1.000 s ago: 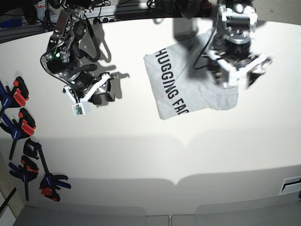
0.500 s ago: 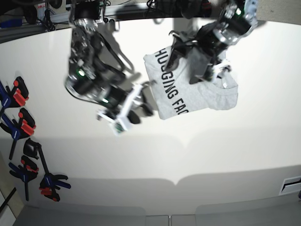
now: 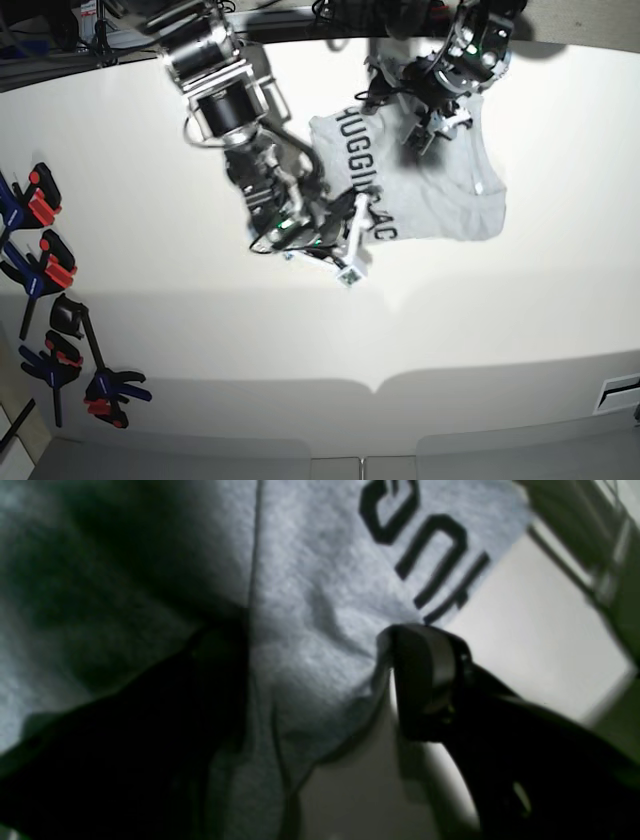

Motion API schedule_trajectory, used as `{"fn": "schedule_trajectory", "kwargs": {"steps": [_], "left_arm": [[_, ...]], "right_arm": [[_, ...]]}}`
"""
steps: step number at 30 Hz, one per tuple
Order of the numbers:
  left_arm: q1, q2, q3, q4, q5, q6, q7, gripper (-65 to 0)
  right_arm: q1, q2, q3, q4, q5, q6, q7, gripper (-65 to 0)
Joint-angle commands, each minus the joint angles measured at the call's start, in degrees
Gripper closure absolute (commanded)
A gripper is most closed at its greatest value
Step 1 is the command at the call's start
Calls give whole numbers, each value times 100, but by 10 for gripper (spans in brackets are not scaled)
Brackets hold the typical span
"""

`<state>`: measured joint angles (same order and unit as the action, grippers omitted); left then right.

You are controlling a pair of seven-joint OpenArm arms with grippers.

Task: Fold the T-shirt properly
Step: 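Grasp the shirt's printed edge with both grippers and spread it flat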

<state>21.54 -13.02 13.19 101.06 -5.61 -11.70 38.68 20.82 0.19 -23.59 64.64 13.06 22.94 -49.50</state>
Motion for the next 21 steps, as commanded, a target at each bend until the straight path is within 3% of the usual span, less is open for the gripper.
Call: {"fn": "schedule_trajectory", "kwargs": {"steps": [1, 6, 14, 21], "left_arm": [[15, -146, -39, -205, 498, 262, 566, -438], [-273, -706, -39, -490, 918, 295, 560, -438], [-535, -1714, -39, -490, 918, 785, 83, -438], [-986, -1923, -37, -490, 723, 855, 52, -438]], "right_arm": [[90, -142, -48, -22, -105, 59, -293, -265], [-260, -184, -37, 223, -398, 35, -509, -265], [-1095, 61, -37, 780, -179, 48, -868, -265], [-2277, 31, -35, 1596, 367, 181, -767, -265]]}}
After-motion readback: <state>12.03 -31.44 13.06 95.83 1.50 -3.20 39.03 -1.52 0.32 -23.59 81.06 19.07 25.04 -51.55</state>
